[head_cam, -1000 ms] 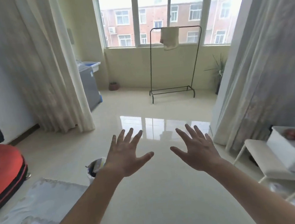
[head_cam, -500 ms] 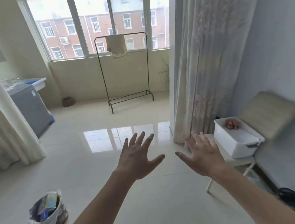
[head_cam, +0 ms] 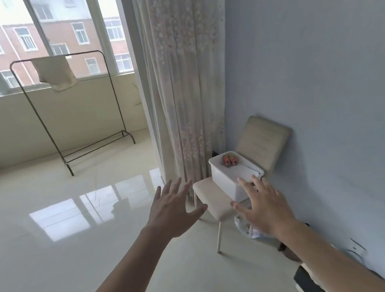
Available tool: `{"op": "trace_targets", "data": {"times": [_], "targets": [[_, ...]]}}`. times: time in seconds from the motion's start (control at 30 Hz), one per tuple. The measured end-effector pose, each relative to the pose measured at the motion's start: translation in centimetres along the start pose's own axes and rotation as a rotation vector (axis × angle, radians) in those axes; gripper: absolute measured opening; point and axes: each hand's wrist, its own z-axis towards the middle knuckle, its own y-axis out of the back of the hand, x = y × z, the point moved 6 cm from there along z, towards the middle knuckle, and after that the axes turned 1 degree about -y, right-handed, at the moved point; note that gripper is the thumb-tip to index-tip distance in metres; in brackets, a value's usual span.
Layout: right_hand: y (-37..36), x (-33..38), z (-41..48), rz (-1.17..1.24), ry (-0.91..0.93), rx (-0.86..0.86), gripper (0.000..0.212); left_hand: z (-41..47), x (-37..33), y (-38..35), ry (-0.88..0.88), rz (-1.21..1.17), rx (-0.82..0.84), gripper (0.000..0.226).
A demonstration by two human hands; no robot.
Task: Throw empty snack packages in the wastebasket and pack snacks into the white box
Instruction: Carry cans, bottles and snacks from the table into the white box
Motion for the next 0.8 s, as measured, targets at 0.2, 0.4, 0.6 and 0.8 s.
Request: {"op": "trace_targets", "data": {"times": [0.2,0.4,0.6,0.8], "targets": [[-1.2,-6.1,3.4,0.046,-0.082,0.008,0.08,6.9,-3.1,-3.3,-0.101,-0.072,0.013,0.087],[-2.5,-9.7,10.7,0.039,-0.123,-0.013,0.078,16.2,-3.3,-6.4,-0.149,-0.107,0.01,0.088],[-3.5,-11.7,20.9,0.034,-0.122,0.01,0.076,27.1,-2.4,-9.0,-0.14,-0.174,0.026,0.089],[-4.2,-13.4,28.9,0.11,-0.144,-0.023,0.076,35.9,-0.9,-11.3,-0.156,-0.164,0.043,0.091]]}}
